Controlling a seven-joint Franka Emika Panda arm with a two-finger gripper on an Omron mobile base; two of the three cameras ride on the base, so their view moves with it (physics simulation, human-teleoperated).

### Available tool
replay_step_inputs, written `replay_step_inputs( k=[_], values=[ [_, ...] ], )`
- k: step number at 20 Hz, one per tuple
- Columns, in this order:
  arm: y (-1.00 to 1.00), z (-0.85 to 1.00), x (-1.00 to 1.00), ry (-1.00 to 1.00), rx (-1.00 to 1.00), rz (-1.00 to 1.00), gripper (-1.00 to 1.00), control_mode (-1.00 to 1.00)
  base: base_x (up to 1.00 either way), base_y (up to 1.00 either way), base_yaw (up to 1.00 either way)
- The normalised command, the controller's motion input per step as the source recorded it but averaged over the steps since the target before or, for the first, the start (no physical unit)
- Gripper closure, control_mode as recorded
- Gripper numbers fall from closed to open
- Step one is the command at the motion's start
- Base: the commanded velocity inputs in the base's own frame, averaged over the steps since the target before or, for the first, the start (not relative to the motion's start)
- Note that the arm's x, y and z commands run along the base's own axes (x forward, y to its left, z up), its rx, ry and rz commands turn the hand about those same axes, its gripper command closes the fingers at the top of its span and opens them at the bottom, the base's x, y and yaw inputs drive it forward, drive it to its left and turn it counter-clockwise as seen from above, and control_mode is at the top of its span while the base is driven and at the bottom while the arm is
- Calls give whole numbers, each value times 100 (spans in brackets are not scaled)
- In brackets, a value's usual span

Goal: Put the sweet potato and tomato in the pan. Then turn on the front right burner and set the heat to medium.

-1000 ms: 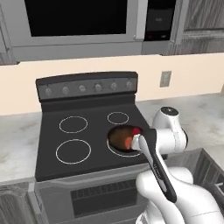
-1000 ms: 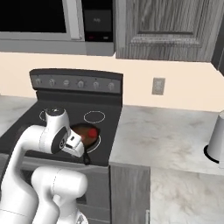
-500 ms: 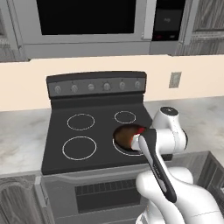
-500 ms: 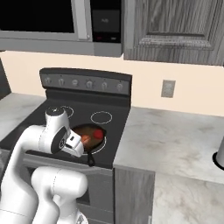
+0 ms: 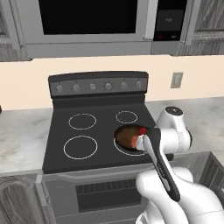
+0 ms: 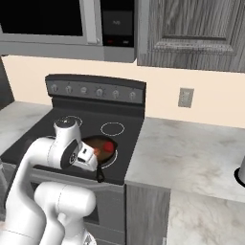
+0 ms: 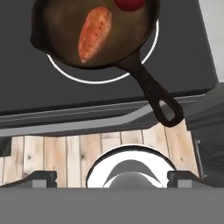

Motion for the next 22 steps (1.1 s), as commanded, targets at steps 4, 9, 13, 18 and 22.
replay_step_inputs(
  k=[4,9,13,18,22],
  values=[
    [-46,0,0,-12,0,7,-100,-100,0,0,0],
    [-36,14,2,-19,0,3,-100,-100,0,0,0],
    [-37,26,6,-25,0,0,-100,-100,0,0,0],
    [-24,16,27,-17,0,0,-100,-100,0,0,0],
    [-10,22,35,-7,0,0,-100,-100,0,0,0]
  ],
)
